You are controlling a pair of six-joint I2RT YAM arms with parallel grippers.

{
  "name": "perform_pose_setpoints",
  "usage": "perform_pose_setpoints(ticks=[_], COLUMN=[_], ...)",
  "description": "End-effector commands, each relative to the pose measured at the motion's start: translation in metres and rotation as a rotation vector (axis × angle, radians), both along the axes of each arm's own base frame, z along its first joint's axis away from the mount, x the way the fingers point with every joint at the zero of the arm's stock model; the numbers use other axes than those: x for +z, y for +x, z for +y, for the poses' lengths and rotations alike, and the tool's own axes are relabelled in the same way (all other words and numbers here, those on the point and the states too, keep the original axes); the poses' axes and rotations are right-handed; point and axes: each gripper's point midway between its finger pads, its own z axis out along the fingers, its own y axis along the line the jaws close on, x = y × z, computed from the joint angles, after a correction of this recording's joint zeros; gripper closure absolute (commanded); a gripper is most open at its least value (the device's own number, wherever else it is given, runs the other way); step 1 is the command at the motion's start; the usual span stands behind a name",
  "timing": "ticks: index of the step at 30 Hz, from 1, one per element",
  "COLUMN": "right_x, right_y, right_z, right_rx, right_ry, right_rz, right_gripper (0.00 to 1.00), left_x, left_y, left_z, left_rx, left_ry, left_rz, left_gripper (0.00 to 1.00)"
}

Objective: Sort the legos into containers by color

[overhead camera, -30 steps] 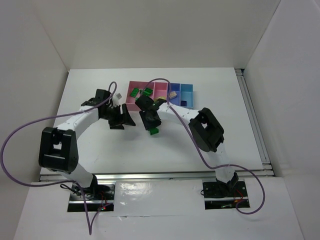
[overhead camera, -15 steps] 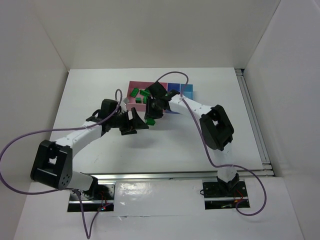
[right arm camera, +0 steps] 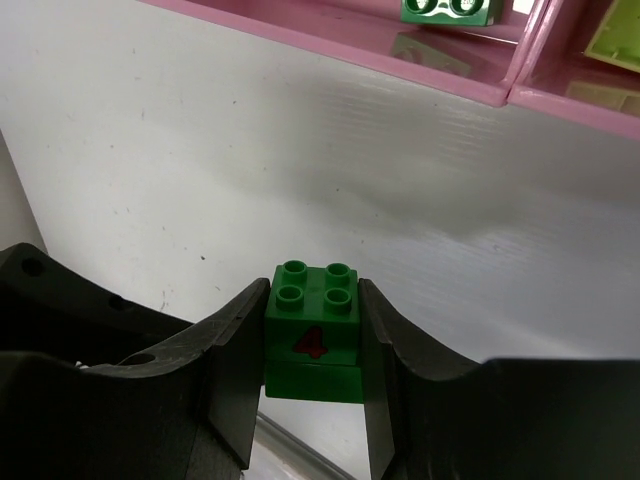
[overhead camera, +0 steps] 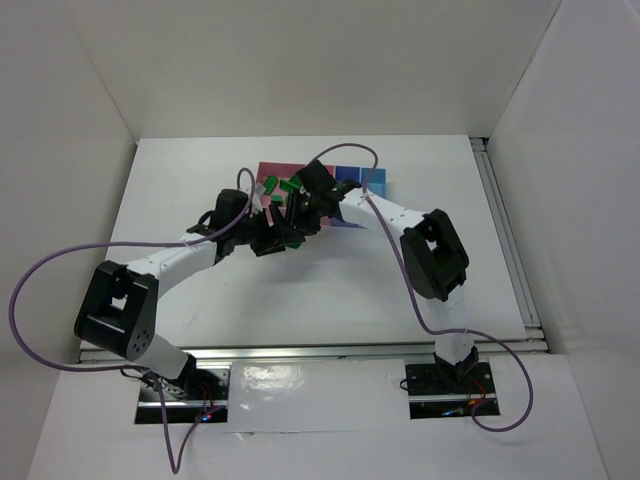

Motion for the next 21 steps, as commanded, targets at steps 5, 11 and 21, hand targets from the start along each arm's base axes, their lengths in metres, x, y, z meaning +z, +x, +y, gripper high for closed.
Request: perform_pose_setpoints(ticks=[5,11,21], right_x=[0.053,0.055,0.053], right_y=[-0.006,-0.006,-0.006], right_z=[0.011,0.007,-0.001], right_rx=[0.034,0.031,0.016], right_ry=[0.162,0.167,0.16], right_rz=[-0.034,-0.03,-0.033], right_gripper=[0.79,0.79,0.78], left_x=[0.004,-0.005,-0.008], left_y=[0.011,0.012,0.013], left_z=[0.012,0.016,0.024], left_rx=[0.058,0.048,0.021], left_ry=[0.073,0.12,0.191], left_rz=[-0.072,-0.071,-0.097], left_gripper=[0.26,0.24,0.24])
